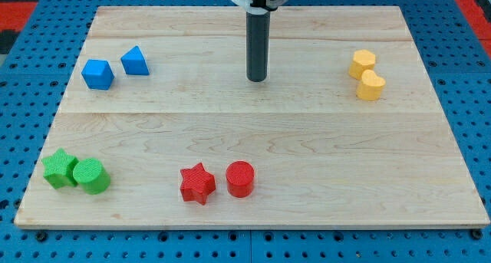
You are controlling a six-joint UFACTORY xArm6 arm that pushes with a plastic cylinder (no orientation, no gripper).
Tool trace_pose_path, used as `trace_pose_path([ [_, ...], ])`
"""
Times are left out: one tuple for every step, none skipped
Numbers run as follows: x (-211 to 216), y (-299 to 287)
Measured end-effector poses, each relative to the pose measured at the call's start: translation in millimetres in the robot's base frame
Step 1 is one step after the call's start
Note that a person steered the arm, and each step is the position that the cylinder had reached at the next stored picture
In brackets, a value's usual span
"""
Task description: Place the arm above the blue triangle
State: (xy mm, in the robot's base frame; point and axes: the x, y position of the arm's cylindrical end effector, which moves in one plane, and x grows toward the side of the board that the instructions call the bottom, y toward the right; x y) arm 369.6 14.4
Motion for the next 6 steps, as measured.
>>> trace_pose_path([
  [7, -1],
  [33, -17],
  [69, -65],
  [74, -152],
  [74, -206],
  [65, -127],
])
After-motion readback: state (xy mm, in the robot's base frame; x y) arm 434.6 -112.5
